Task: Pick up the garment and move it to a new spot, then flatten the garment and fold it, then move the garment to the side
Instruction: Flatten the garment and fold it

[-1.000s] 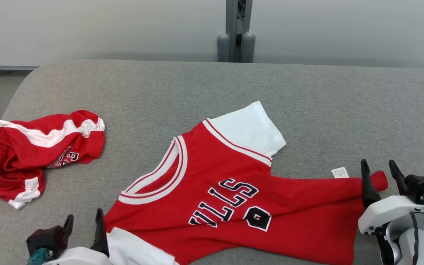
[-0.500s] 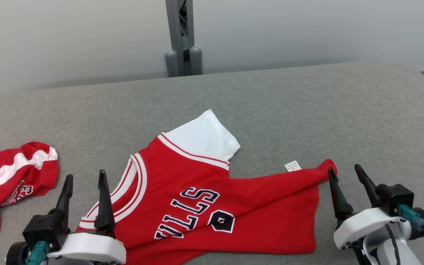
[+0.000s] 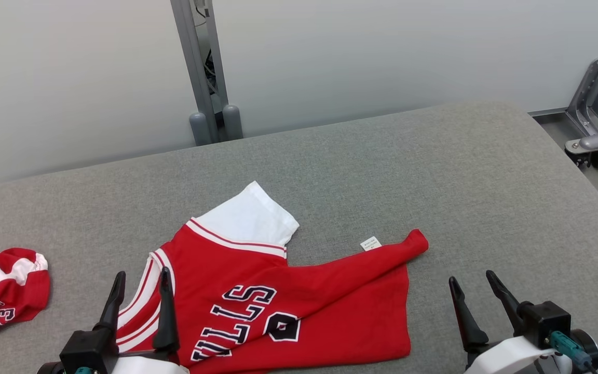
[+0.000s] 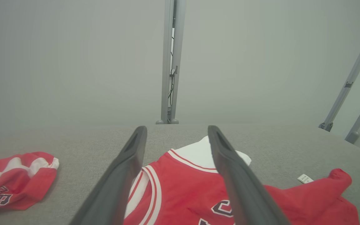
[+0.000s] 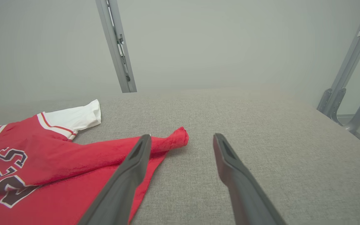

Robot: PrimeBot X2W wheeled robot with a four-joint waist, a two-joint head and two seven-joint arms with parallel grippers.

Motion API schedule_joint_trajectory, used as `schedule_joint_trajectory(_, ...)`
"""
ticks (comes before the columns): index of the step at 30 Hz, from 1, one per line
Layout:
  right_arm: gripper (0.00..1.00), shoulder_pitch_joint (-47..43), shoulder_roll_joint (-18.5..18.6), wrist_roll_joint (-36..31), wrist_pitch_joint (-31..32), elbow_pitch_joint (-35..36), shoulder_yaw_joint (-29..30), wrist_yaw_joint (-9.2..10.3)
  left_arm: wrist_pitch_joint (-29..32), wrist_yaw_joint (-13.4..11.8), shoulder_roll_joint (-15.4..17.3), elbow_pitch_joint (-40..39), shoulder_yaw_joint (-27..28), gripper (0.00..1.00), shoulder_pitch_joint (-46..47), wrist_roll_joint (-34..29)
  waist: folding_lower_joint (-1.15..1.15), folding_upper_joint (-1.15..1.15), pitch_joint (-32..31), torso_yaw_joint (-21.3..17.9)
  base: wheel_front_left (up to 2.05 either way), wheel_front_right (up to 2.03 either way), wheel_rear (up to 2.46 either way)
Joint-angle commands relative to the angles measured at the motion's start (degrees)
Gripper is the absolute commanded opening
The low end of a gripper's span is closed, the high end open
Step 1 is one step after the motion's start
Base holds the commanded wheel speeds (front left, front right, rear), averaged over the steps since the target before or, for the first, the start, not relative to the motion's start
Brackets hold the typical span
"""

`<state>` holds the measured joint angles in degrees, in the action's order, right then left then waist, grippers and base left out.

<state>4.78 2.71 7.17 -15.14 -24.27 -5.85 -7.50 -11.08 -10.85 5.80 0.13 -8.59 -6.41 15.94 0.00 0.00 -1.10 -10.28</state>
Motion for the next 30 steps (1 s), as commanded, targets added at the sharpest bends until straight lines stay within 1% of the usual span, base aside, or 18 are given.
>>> schedule_joint_trajectory(1, 1.00, -0.6, 0.4, 0.5, -0.1, 0.3, 0.0, 0.02, -0.3, -0.2, 0.2, 0.3, -0.1, 1.00, -0.3, -0.4, 0.00, 0.00, -0.3, -0.2, 0.00, 0.00, 0.00)
schedule_joint_trajectory(14, 1.00, -0.5, 0.4, 0.6, -0.1, -0.3, 0.1, 0.02, -1.1, 0.1, 0.5, 2.2, -1.3, 1.00, 0.2, -0.8, 0.00, 0.00, -0.7, -0.6, 0.00, 0.00, 0.00)
schedule_joint_trajectory(20, 1.00, -0.7, 0.3, 0.9, -0.1, -0.5, -0.1, 0.02, -0.7, 1.0, 1.3, 3.2, -2.4, 1.00, 2.2, -1.3, 0.00, 0.00, 0.0, -0.6, 0.00, 0.00, 0.00)
schedule_joint_trajectory(25, 1.00, 0.2, 0.4, 1.4, -0.1, -0.3, -0.9, 0.02, 1.2, 3.2, 3.1, 5.6, -4.0, 1.00, 8.3, -2.7, 0.00, 0.00, 2.1, -0.5, 0.00, 0.00, 0.00)
schedule_joint_trajectory(30, 1.00, 2.2, 0.4, 2.0, -0.1, 0.8, -1.6, 0.02, 5.6, 7.4, 5.7, 9.9, -6.5, 1.00, 18.4, -4.3, 0.00, 0.00, 6.7, -0.5, 0.00, 0.00, 0.00)
